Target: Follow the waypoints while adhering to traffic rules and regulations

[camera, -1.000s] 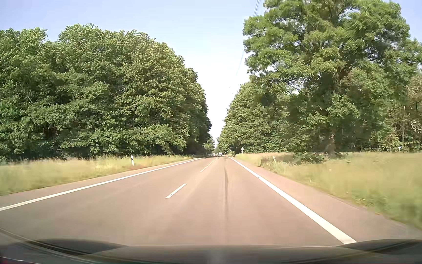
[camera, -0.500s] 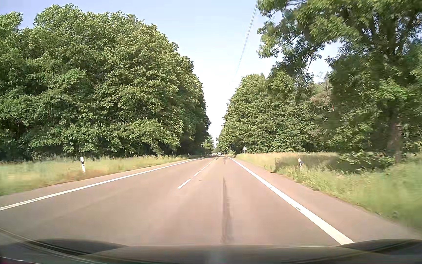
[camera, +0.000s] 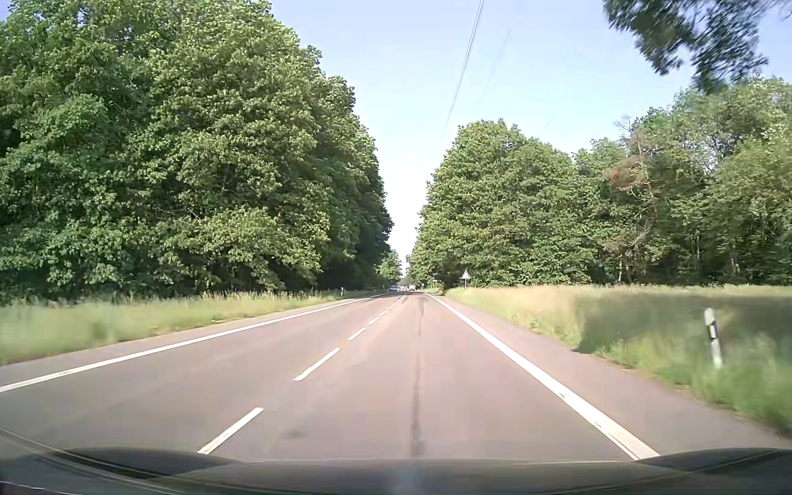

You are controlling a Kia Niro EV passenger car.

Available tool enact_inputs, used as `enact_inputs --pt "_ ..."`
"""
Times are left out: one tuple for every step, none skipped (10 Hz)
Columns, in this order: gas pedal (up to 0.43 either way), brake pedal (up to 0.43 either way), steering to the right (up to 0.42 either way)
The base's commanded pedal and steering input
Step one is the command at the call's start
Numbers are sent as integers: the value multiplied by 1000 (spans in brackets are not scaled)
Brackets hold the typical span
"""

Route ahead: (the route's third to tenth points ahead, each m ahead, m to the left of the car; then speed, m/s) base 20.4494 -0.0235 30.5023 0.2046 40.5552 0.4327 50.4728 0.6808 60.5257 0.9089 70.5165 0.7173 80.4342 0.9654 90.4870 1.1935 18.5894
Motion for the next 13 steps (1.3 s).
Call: enact_inputs --pt "157 30 -1" --pt "157 30 -2" --pt "157 30 -2" --pt "157 30 -1" --pt "157 30 -1" --pt "157 30 -2" --pt "157 30 -1" --pt "157 30 -1" --pt "157 30 -1" --pt "157 30 -1" --pt "157 30 -1" --pt "157 30 0" --pt "157 30 0"
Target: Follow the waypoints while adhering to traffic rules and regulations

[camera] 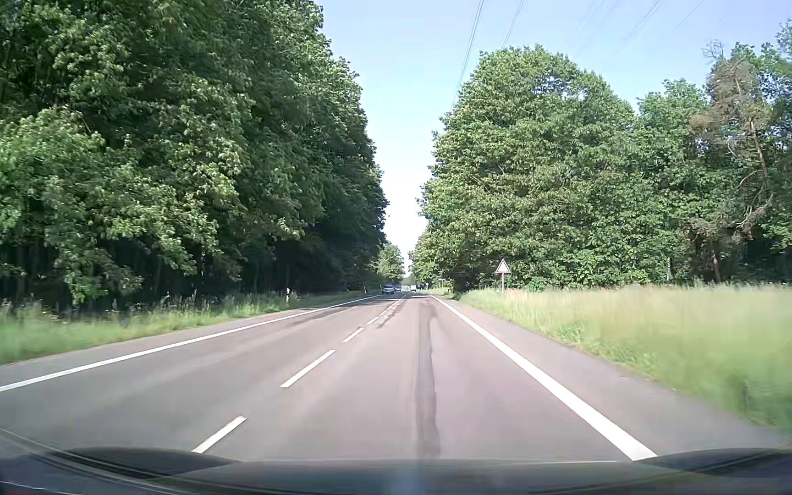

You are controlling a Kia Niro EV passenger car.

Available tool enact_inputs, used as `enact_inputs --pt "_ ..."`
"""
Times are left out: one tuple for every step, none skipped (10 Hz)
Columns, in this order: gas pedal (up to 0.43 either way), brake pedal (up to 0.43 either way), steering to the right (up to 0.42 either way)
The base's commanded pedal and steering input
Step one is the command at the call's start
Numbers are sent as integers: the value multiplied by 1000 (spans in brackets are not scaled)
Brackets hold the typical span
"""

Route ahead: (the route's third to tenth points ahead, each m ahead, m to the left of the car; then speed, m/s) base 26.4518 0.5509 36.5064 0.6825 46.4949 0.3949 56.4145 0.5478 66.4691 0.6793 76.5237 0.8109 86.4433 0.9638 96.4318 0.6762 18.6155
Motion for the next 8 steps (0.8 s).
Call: enact_inputs --pt "157 24 -1" --pt "157 24 -1" --pt "157 30 0" --pt "157 30 -1" --pt "157 30 0" --pt "157 30 -1" --pt "157 30 -1" --pt "157 30 -1"
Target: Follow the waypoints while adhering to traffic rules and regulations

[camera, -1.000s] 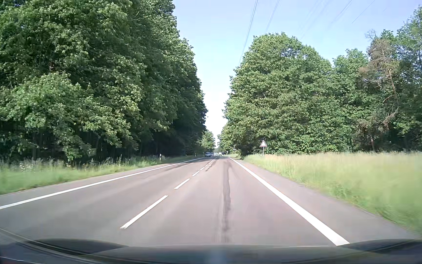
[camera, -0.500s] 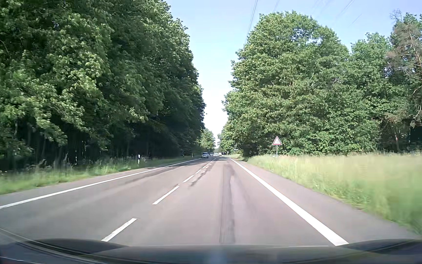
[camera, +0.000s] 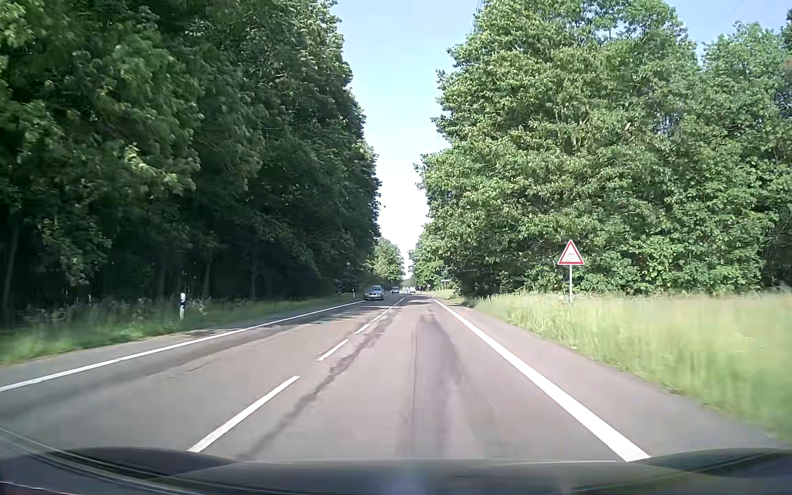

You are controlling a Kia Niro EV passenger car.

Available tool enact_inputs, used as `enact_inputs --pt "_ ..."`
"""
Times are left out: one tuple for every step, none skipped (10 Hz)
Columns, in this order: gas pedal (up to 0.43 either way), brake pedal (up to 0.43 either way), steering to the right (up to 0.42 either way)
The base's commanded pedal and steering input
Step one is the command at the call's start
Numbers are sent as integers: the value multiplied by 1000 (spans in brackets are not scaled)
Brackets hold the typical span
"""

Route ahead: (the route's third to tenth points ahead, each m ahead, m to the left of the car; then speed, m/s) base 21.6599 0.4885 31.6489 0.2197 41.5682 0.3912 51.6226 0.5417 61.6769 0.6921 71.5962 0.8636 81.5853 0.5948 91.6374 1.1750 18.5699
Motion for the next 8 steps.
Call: enact_inputs --pt "157 30 -1" --pt "157 30 -1" --pt "157 30 -1" --pt "157 30 -1" --pt "157 30 -1" --pt "157 24 -1" --pt "157 30 -1" --pt "157 30 -1"
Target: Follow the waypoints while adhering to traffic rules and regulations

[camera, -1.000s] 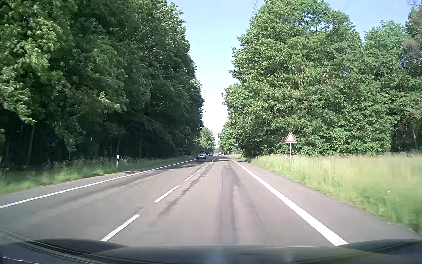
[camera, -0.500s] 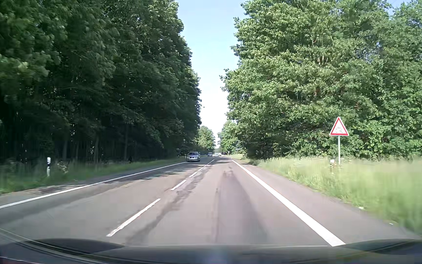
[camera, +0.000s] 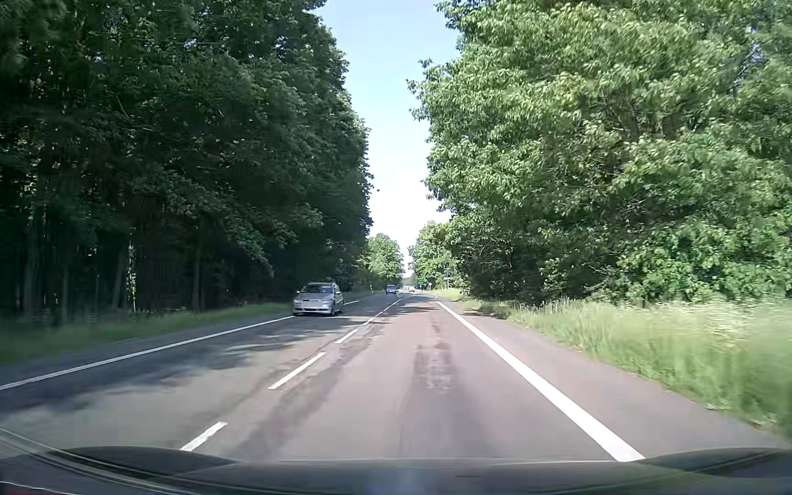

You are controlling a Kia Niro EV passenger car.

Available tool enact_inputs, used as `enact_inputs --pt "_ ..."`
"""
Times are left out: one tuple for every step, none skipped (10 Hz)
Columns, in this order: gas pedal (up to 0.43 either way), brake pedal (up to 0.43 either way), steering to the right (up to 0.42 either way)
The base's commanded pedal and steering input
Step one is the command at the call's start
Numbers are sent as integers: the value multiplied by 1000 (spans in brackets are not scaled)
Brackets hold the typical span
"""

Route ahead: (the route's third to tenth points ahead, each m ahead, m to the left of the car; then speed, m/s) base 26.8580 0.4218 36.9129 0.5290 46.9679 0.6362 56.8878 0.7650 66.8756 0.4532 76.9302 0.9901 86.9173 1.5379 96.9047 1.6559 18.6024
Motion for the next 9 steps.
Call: enact_inputs --pt "157 30 -1" --pt "157 30 -1" --pt "157 30 -1" --pt "157 37 0" --pt "157 30 -1" --pt "157 30 -1" --pt "157 30 0" --pt "157 30 -1" --pt "150 30 -1"
